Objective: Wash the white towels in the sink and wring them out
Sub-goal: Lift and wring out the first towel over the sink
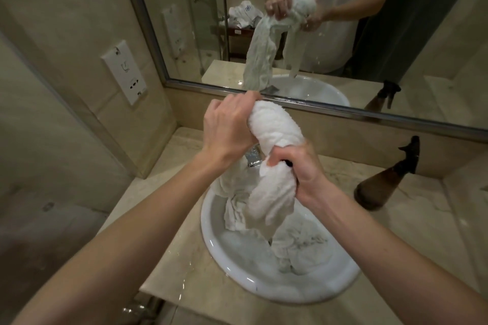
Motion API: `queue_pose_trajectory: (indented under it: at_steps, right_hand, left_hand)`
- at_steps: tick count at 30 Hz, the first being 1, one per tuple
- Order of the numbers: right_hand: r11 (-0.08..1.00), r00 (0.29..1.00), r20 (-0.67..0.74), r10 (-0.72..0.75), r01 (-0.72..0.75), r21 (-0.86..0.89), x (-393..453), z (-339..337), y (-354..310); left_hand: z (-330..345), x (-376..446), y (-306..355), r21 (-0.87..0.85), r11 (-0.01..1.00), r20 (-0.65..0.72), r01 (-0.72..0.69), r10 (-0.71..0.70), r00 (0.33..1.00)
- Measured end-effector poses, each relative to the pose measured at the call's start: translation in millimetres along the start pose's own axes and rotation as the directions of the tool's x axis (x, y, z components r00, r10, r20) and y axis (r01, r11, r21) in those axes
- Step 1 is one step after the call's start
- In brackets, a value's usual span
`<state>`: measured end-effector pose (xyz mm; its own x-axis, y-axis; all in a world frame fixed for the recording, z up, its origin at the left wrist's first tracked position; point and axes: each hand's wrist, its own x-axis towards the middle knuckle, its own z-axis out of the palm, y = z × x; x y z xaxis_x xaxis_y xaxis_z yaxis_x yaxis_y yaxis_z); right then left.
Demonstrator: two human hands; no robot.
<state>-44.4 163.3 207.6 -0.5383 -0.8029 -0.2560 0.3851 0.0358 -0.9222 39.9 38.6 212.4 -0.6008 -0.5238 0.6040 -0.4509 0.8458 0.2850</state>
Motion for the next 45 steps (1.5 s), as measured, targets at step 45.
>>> queue_pose_trajectory:
  at_steps: [45]
  right_hand:
    - [0.819, 0.850, 0.240, -0.469, 0.520, -0.243, 13, -20, -49]
  left_hand:
    - [-41, 25, -54, -0.251, 0.334, 0.920, 0.909, 0.373, 0.117]
